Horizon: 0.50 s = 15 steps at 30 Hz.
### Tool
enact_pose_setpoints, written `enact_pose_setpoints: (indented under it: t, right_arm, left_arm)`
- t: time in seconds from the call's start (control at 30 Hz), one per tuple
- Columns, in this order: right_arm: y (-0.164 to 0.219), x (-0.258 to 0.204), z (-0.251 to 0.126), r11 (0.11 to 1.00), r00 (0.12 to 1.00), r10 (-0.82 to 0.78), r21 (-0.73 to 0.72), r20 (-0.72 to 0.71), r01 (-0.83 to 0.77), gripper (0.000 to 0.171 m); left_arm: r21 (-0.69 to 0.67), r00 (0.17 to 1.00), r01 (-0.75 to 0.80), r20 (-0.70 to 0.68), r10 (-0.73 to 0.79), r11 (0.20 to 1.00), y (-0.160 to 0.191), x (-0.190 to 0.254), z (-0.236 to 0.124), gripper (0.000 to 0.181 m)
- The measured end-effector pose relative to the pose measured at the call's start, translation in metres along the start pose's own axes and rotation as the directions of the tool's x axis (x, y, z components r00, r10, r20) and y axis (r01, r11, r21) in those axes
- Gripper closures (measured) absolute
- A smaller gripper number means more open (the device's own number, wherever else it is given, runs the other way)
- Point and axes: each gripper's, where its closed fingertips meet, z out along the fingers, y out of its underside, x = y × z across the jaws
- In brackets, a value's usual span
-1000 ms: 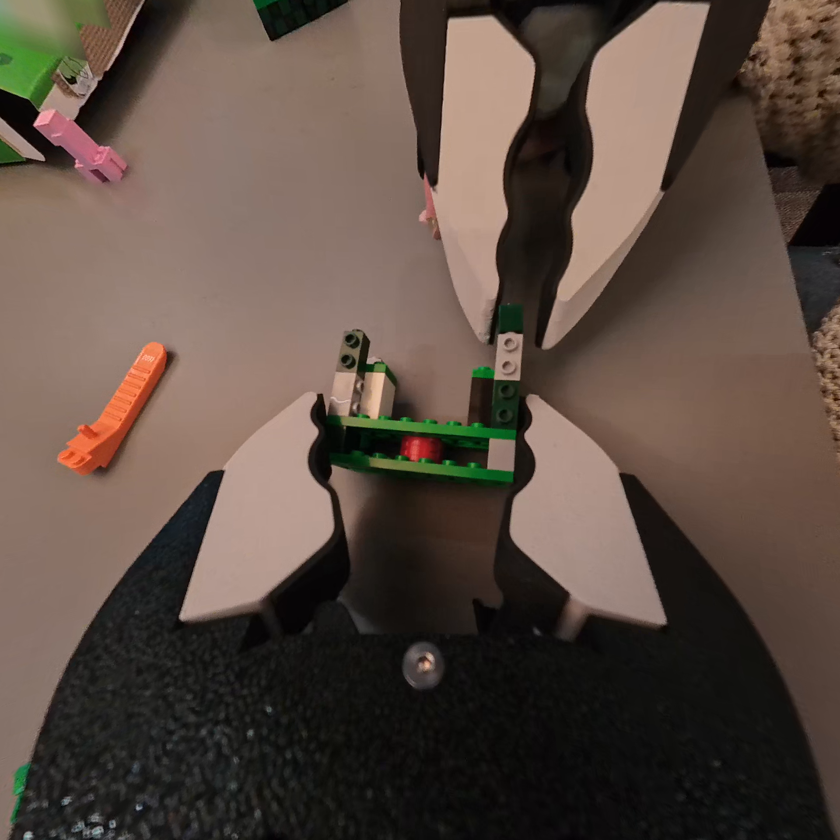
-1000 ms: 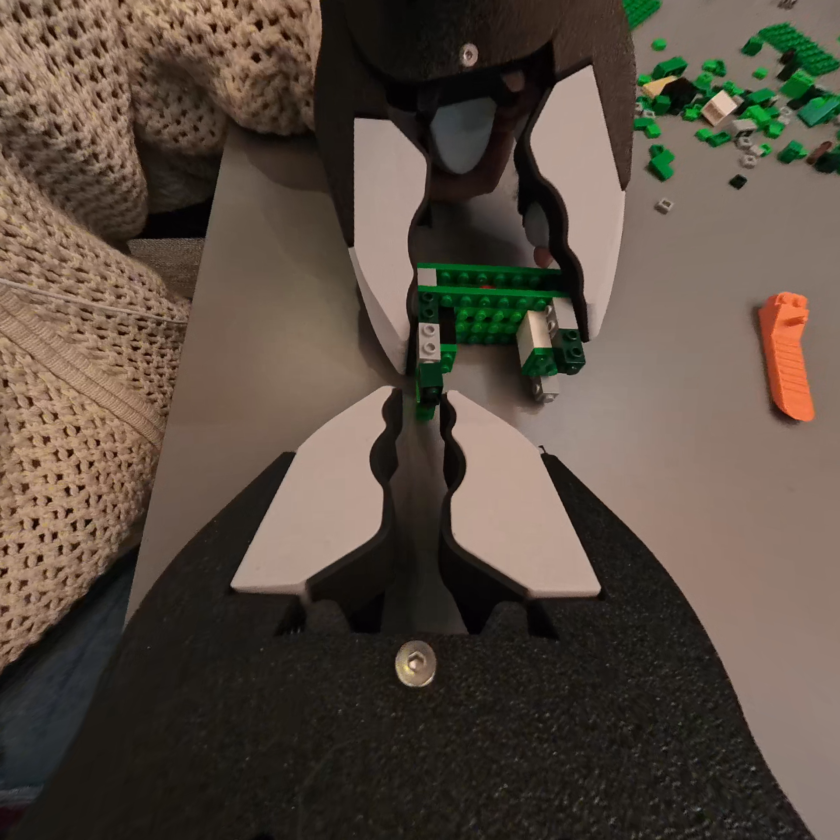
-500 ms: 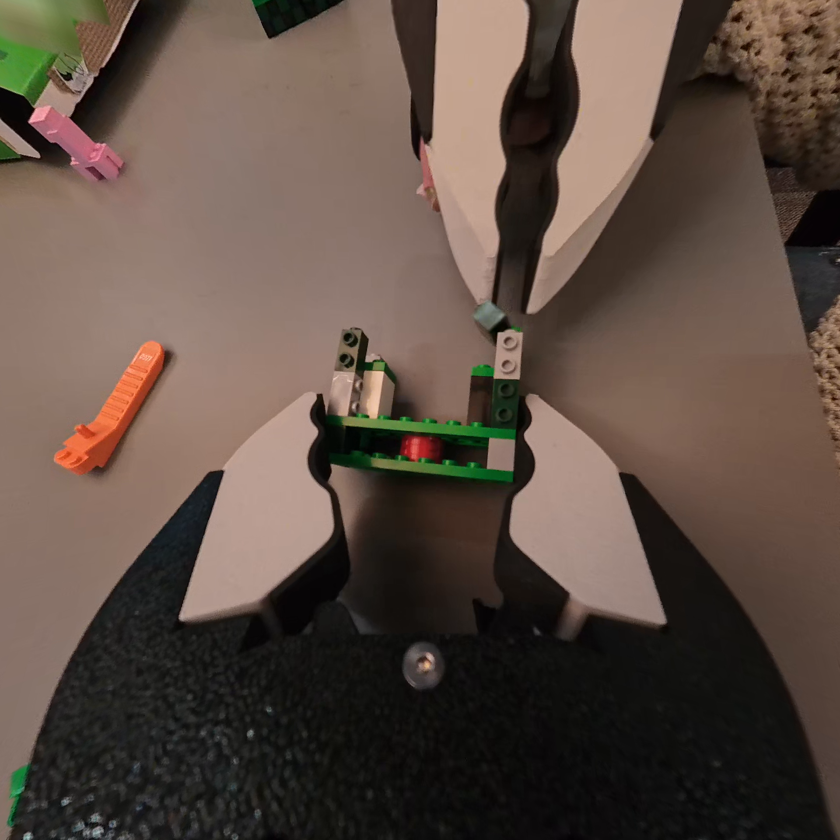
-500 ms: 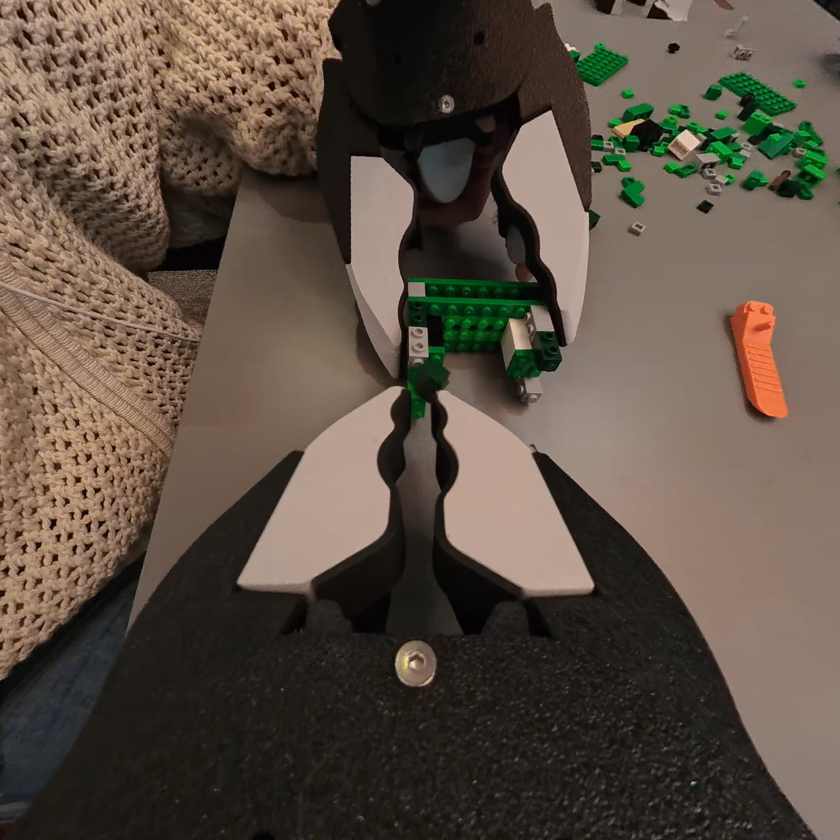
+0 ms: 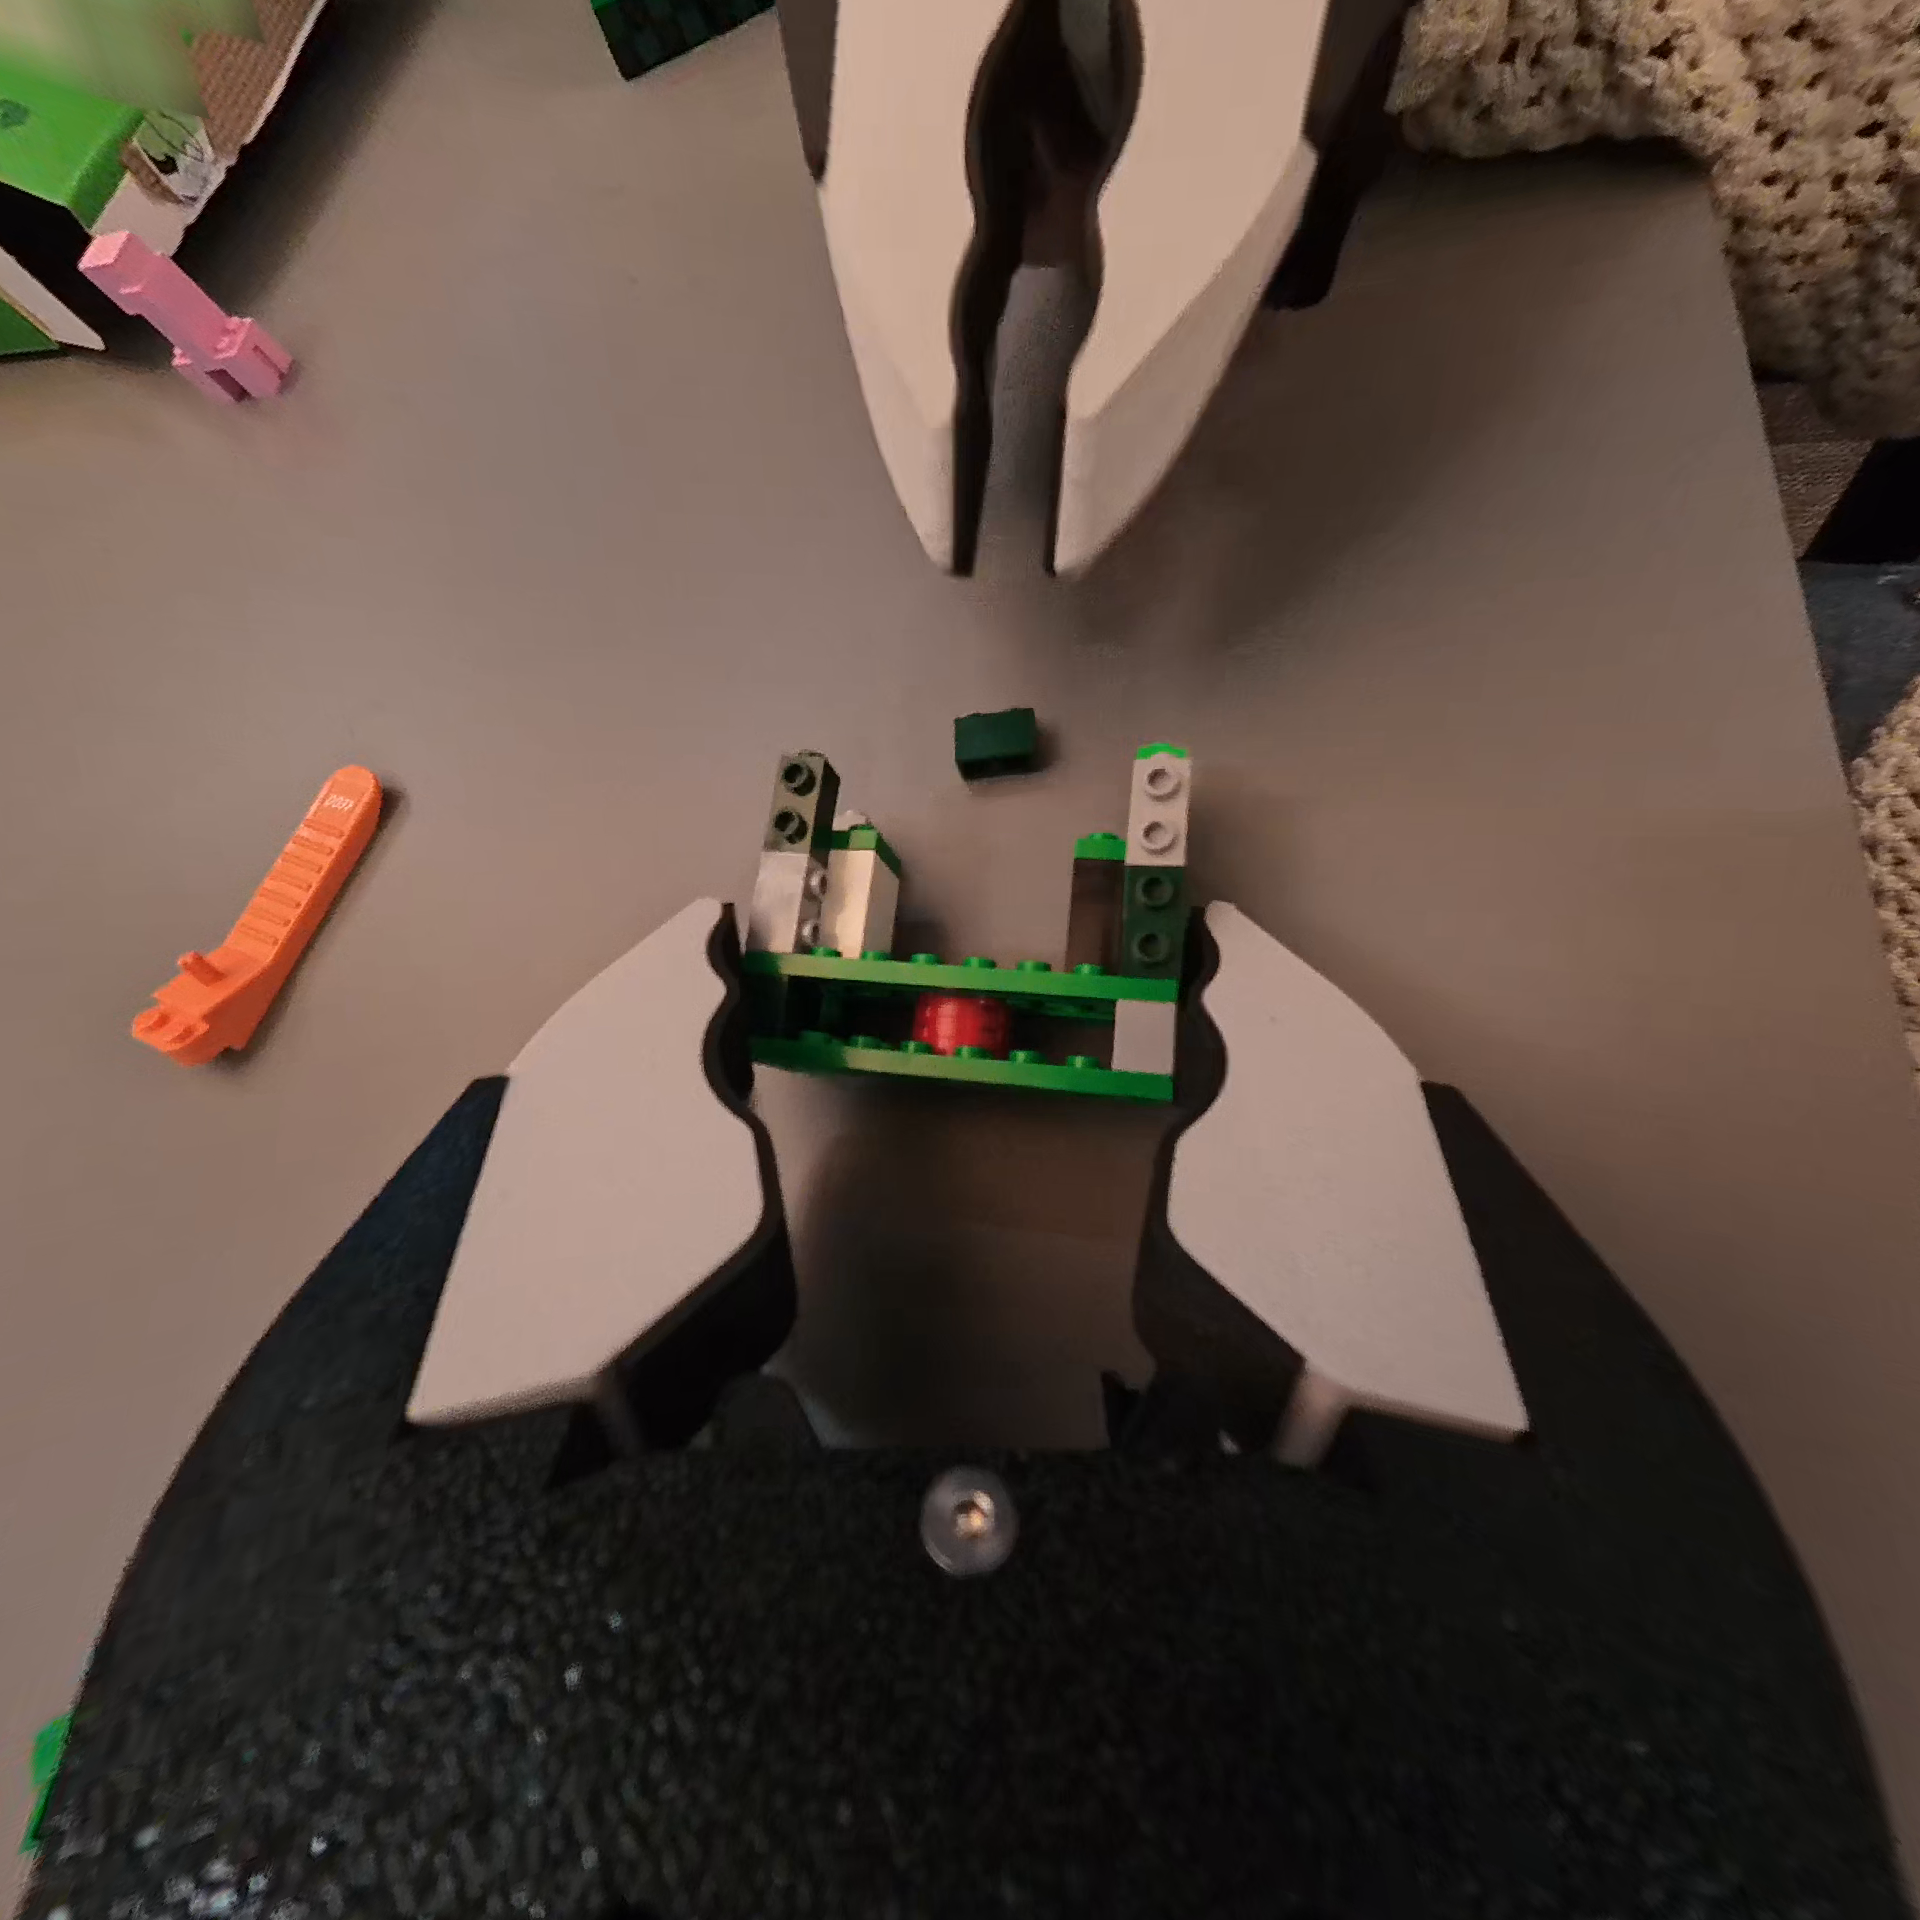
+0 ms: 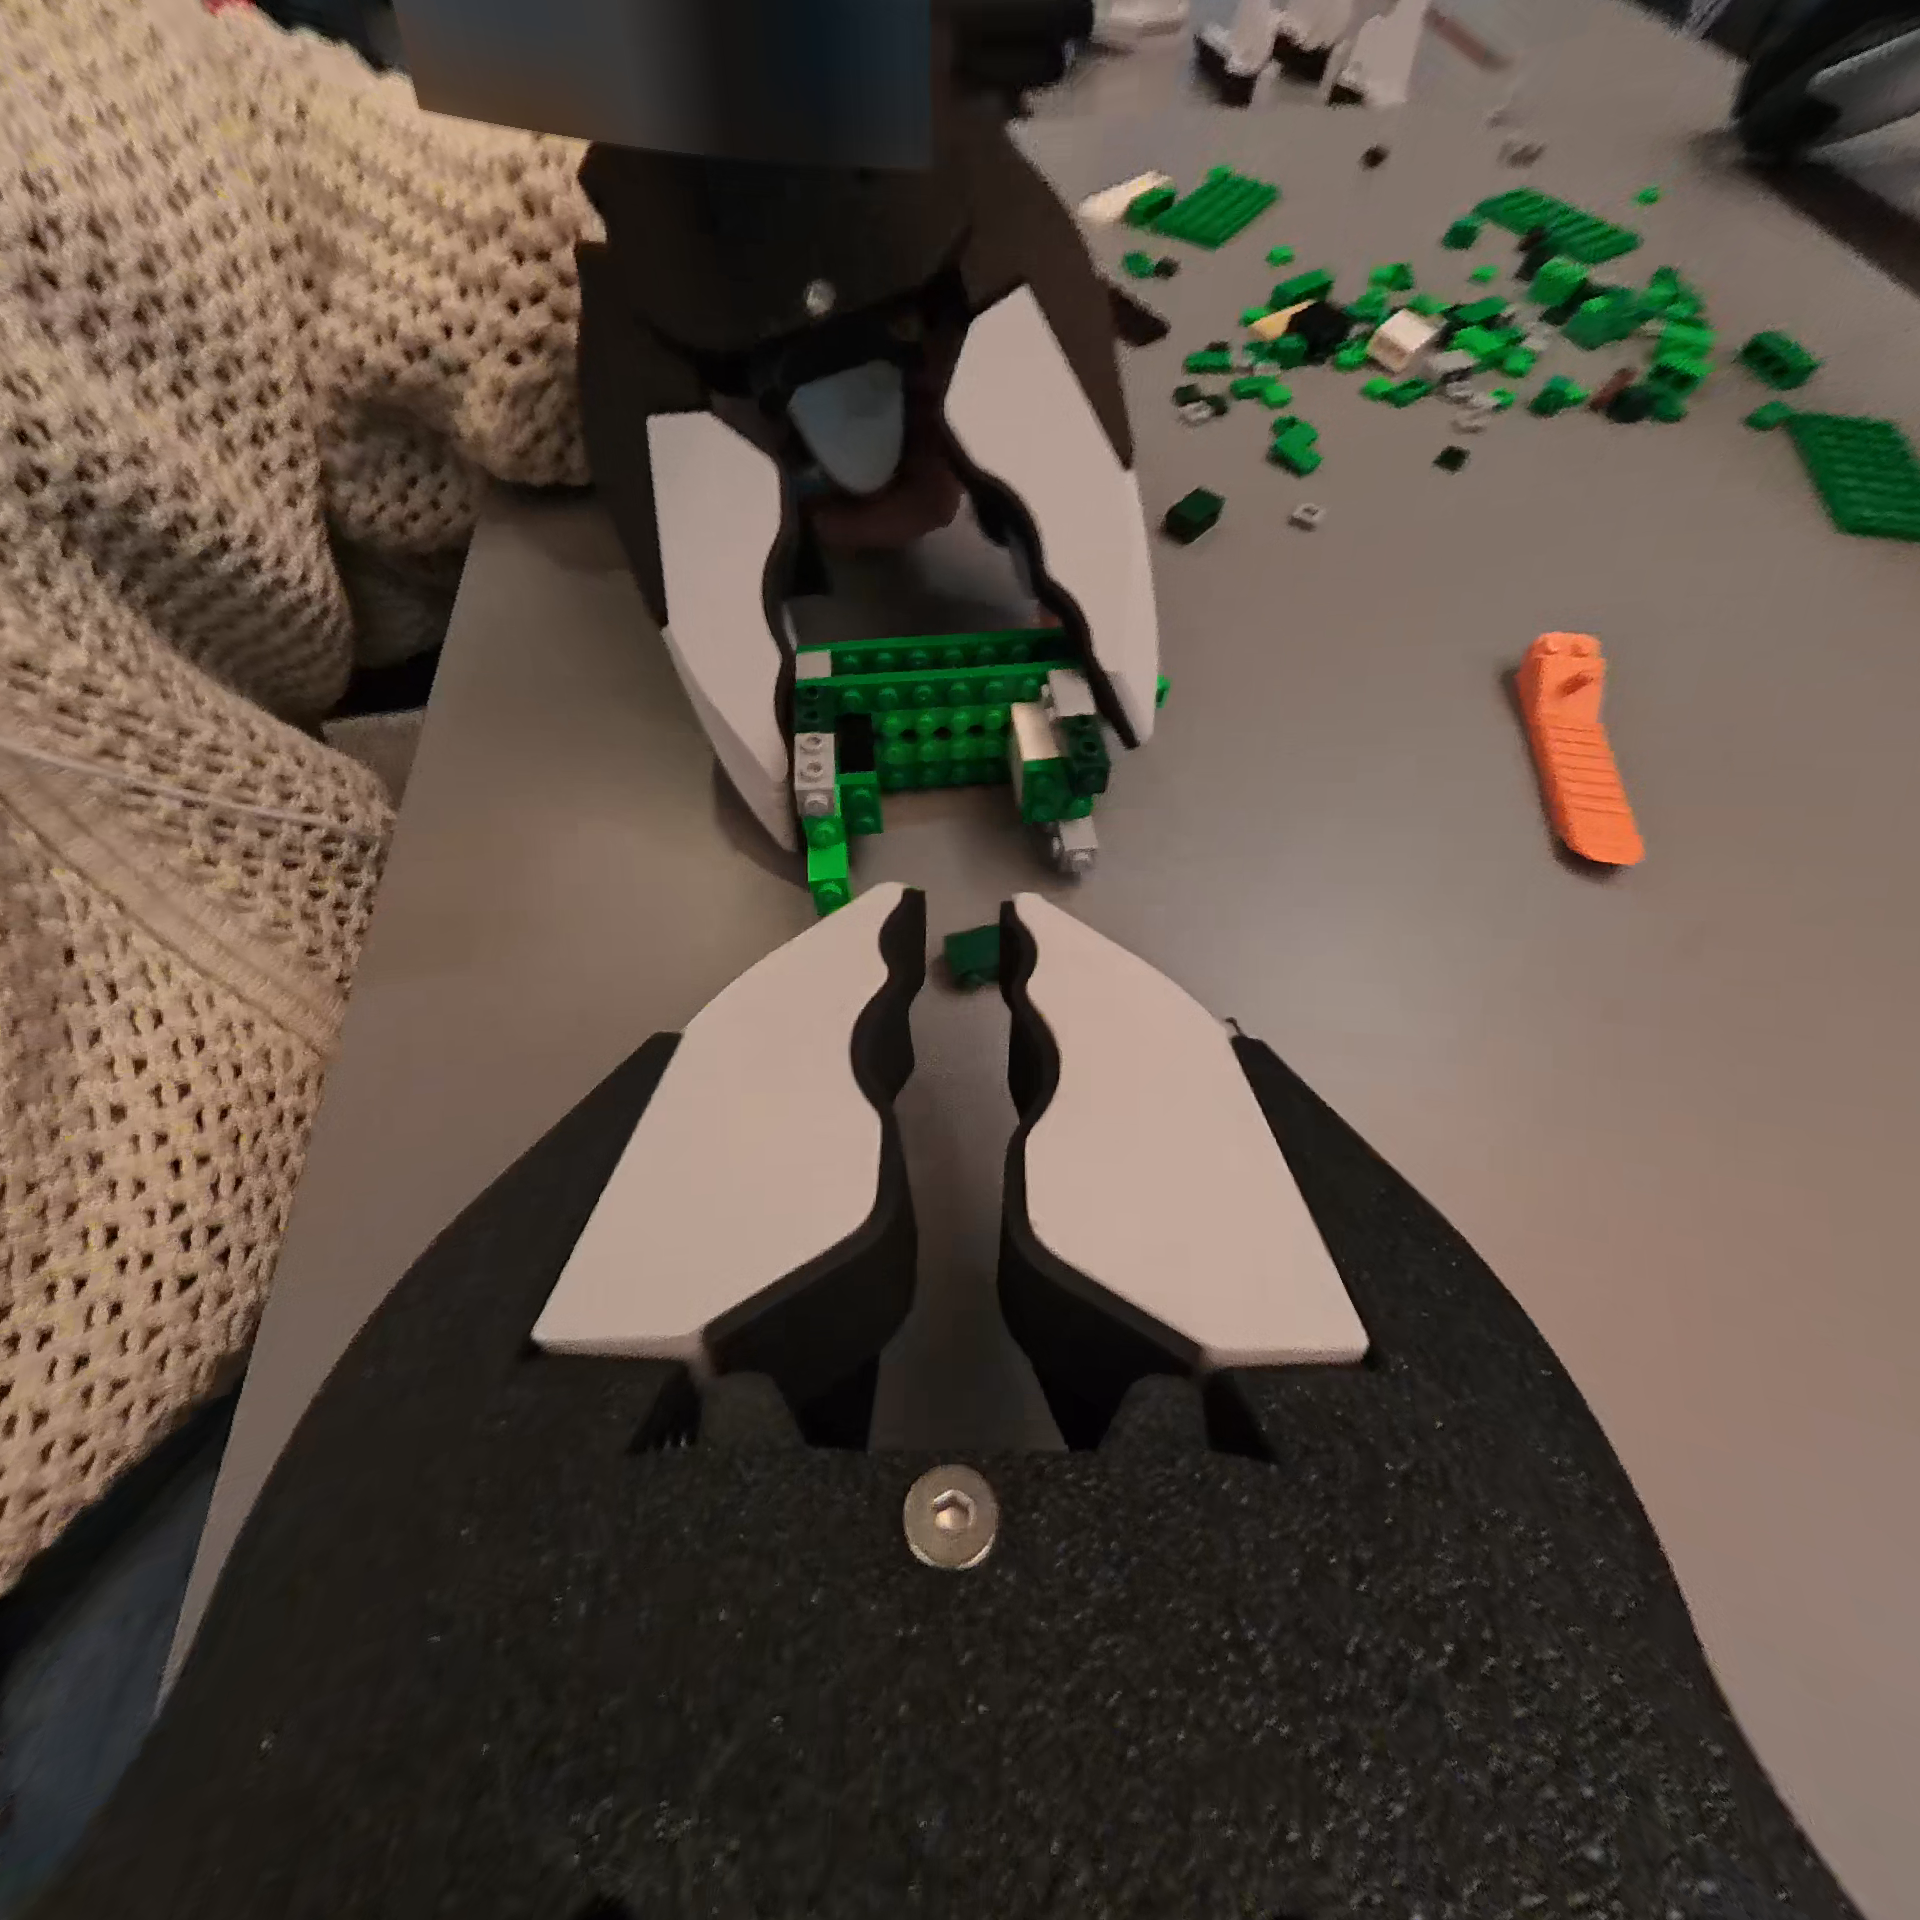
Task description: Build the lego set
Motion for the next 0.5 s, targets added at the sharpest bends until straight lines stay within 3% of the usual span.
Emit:
enact_pose_setpoints:
  t: [0.07,0.17,0.23,0.3,0.4,0.5]
  right_arm:
    - [-0.007,0.01,-0.006,0.998,0.998,0.005,0.065,-0.068,-0.001,0.158]
    - [-0.019,0.031,-0.021,0.983,0.964,-0.016,0.172,-0.265,0.063,0.157]
    - [-0.025,0.045,-0.032,0.965,0.902,-0.077,0.197,-0.425,0.175,0.159]
    - [-0.028,0.052,-0.038,0.948,0.837,-0.129,0.182,-0.531,0.262,0.161]
    - [-0.027,0.056,-0.036,0.945,0.796,-0.161,0.141,-0.583,0.294,0.163]
    - [-0.029,0.057,-0.038,0.937,0.773,-0.173,0.139,-0.61,0.32,0.165]
  left_arm:
    - [-0.008,1.0,-0.007,0.026,0.008,1.0,0.002,-0.004,-0.004,0.083]
    - [0.056,0.99,0.006,0.141,-0.014,0.998,-0.007,-0.024,-0.024,0.077]
    - [0.118,0.964,0.056,0.253,-0.085,0.991,-0.022,-0.042,-0.047,0.092]
    - [0.084,0.911,0.092,0.394,-0.118,0.992,-0.04,-0.06,-0.071,0.119]
    - [-0.234,0.872,0.074,0.486,0.05,0.969,-0.066,-0.064,-0.097,0.141]
    - [-0.545,0.833,-0.013,0.457,0.311,0.838,-0.105,-0.055,-0.117,0.163]
